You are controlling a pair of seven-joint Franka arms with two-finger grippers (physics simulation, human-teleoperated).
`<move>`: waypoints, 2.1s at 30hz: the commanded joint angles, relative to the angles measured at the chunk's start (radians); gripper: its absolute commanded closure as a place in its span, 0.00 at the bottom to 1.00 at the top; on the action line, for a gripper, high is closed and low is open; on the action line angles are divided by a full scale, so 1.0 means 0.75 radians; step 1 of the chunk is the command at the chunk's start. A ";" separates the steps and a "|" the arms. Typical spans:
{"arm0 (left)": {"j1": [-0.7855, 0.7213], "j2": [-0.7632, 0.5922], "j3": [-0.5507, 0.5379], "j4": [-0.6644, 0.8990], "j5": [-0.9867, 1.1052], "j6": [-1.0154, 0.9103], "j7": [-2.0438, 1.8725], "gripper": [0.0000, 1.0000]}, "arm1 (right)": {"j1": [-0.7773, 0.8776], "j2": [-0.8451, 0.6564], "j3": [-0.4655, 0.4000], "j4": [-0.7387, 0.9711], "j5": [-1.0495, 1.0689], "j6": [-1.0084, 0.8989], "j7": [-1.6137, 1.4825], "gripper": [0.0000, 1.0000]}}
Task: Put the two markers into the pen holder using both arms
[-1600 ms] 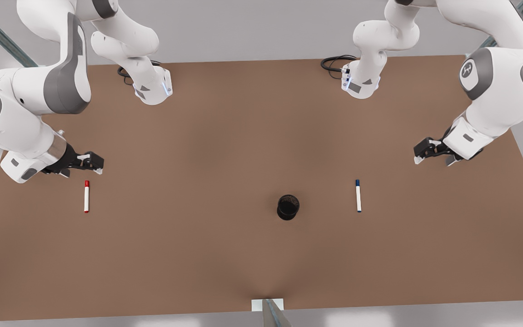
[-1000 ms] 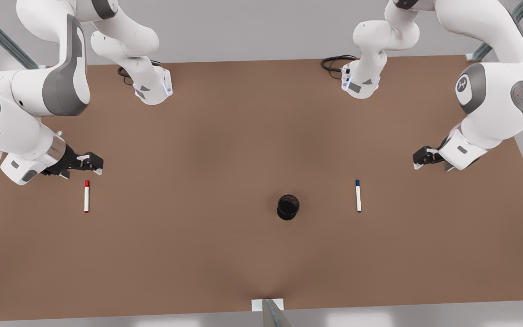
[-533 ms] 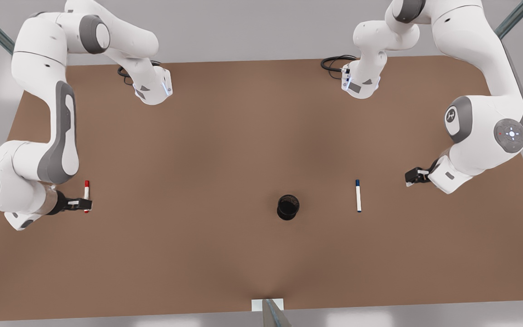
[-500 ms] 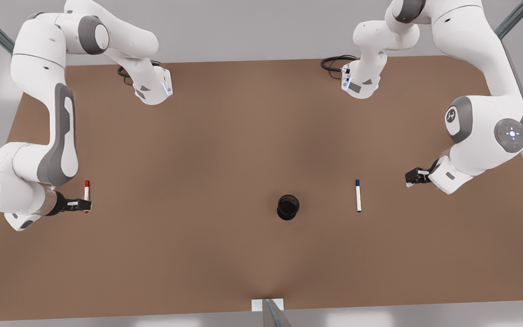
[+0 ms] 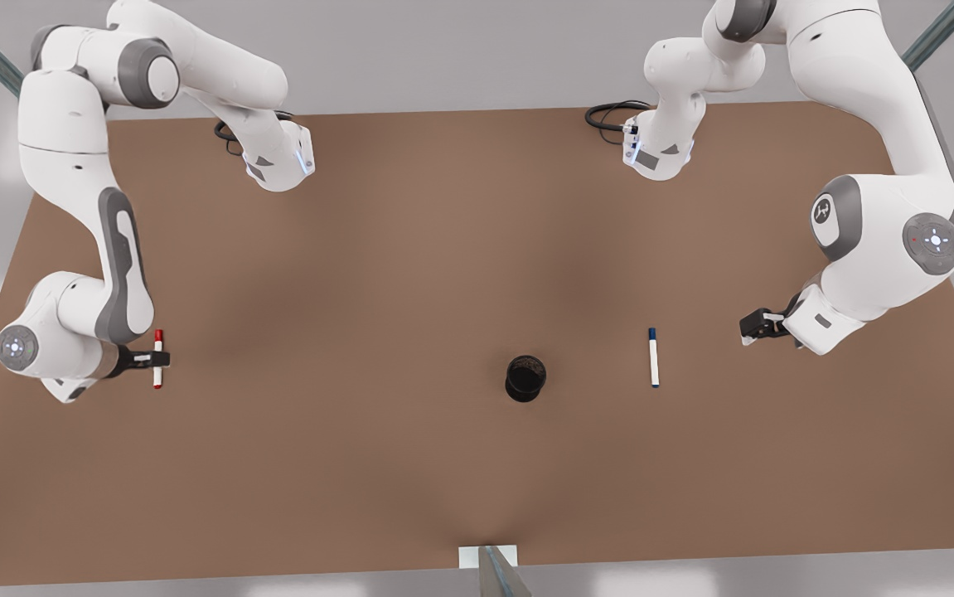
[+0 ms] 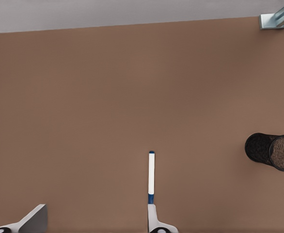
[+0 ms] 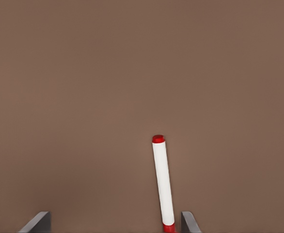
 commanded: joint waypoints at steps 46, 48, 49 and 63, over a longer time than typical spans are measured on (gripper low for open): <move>-0.141 0.223 -0.004 -0.529 -0.081 0.863 -0.147 0.00 | -0.087 0.158 0.001 -0.124 -0.025 0.413 -0.359 0.58; -0.141 0.225 -0.004 -0.535 -0.081 0.871 -0.147 0.01 | -0.085 0.158 0.001 -0.124 -0.025 0.411 -0.351 0.59; -0.143 0.233 -0.004 -0.535 -0.081 0.879 -0.147 0.01 | -0.085 0.158 0.001 -0.124 -0.025 0.411 -0.349 0.60; -0.161 0.432 -0.004 -0.531 -0.077 1.041 -0.145 0.31 | -0.087 -0.056 0.270 0.003 -0.017 0.102 -0.229 0.75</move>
